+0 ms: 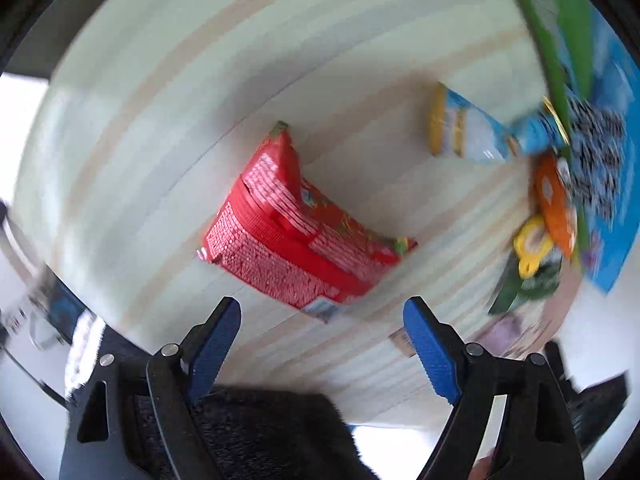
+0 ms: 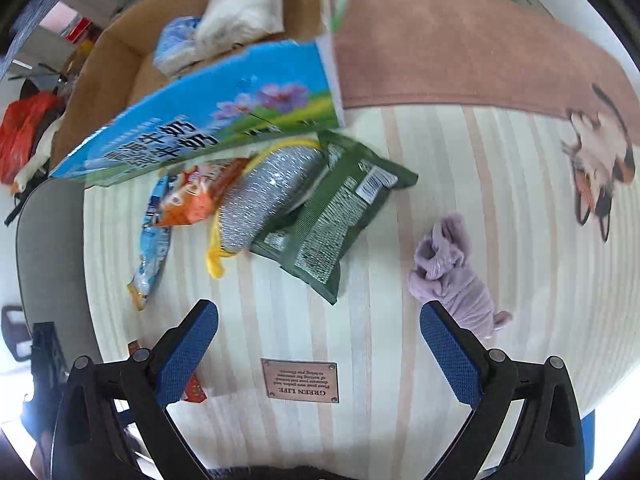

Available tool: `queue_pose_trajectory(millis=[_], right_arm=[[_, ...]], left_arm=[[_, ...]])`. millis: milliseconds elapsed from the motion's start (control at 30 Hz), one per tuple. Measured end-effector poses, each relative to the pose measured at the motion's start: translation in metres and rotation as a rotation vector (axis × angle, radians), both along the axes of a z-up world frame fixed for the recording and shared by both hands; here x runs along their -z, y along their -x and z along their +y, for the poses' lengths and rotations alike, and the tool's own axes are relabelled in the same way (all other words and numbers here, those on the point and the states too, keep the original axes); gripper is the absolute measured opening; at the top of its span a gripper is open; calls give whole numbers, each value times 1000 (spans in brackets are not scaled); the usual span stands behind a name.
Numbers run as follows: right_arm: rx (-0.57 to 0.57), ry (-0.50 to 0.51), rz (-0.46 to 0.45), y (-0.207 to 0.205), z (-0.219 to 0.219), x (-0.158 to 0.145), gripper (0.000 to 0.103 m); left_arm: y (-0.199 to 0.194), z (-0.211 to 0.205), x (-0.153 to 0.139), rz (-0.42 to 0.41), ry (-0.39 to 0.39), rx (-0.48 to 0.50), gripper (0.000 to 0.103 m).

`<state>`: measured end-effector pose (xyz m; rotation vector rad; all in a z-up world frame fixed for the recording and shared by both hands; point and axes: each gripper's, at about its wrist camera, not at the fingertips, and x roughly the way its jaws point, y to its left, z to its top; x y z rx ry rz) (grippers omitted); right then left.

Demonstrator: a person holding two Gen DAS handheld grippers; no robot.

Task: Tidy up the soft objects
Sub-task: 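Grasp the red snack pack with left tool while right tool grasps the green bag, then carry red pack and green bag into the box and release both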

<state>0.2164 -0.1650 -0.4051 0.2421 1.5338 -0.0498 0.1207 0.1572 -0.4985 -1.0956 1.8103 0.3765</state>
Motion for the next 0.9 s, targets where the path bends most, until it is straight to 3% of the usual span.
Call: queue_pose_trajectory(millis=[67,200,233,400,500,567,633,767,900], right_arm=[[11,-4,9,-3,0,7,102],[63,-22,21,-12,-8,23,96],[78,-30,24,-15,-10,26,91],[130,-63,87,-38,-15,59,73],[145,-89,122,-48,-13,73,65],[138,-94,122,-53,-10,77,52],[102,-63,125,-54,-4,76,48],[12,-54,170,-41,7,74,45],[-89,-77,272,-7,12,79,44]], left_arm=[[5,4,6,-14,32,-87,82],[-1,3,13,5,-16,-85,81],[-2,2,12,6,-30,-72,78],[-23,-19,-1,-29,-176,162,45],[-33,-37,-7,-55,-260,311,41],[-40,-51,-8,-73,-307,423,40],[-49,-73,-8,-89,-357,573,40],[-62,-105,-6,-120,-412,777,40],[-62,-128,-5,-142,-432,887,42]])
